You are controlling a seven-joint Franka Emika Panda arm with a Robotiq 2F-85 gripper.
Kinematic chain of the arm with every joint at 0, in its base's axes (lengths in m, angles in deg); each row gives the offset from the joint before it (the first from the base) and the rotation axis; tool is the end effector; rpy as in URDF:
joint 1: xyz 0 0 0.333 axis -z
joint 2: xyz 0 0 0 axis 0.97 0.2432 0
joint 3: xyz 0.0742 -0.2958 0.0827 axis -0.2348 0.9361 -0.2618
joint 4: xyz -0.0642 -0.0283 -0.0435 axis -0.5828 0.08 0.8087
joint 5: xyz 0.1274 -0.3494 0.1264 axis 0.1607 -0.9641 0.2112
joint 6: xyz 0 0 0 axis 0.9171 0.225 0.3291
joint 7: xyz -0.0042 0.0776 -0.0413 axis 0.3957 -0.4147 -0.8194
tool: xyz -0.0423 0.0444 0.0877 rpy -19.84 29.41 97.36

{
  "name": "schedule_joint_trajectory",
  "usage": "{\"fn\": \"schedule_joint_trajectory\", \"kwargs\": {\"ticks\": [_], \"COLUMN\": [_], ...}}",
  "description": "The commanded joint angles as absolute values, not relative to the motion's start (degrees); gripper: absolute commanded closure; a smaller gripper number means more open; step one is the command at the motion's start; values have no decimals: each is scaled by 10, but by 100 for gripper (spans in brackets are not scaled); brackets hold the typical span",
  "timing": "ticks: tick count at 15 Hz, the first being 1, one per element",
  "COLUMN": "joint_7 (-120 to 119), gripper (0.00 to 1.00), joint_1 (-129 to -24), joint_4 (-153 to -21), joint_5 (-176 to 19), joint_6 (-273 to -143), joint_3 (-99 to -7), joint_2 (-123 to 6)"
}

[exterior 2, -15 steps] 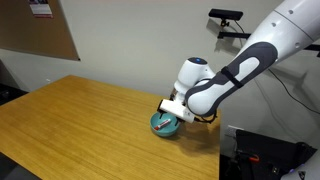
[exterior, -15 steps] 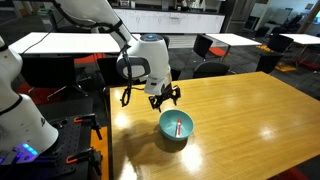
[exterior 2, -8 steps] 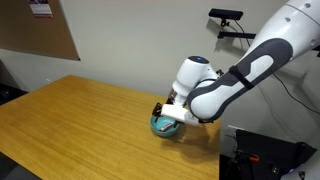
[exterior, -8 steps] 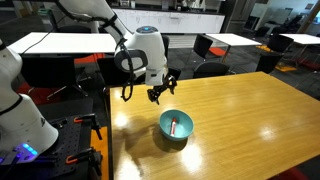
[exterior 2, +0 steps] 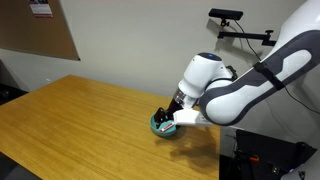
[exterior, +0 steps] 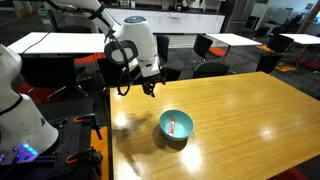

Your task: Put the marker in the bowl

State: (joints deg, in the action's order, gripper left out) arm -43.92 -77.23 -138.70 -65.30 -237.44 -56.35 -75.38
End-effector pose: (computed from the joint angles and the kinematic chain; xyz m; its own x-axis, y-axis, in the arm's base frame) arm 0.4938 -0.0035 0.3207 0.5236 -0.8380 0.1536 -0.7732 -0.5432 -0.3272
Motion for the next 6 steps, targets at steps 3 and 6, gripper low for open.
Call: {"fn": "schedule_joint_trajectory", "kwargs": {"ticks": [3, 6], "joint_7": [-408, -407], "gripper": [0, 0], "joint_1": [-767, -766], "joint_4": [-1395, -1397], "joint_5": [-648, -648], "joint_6": [-2375, -2375], "joint_3": [-570, -571], "joint_2": [-766, -767]}}
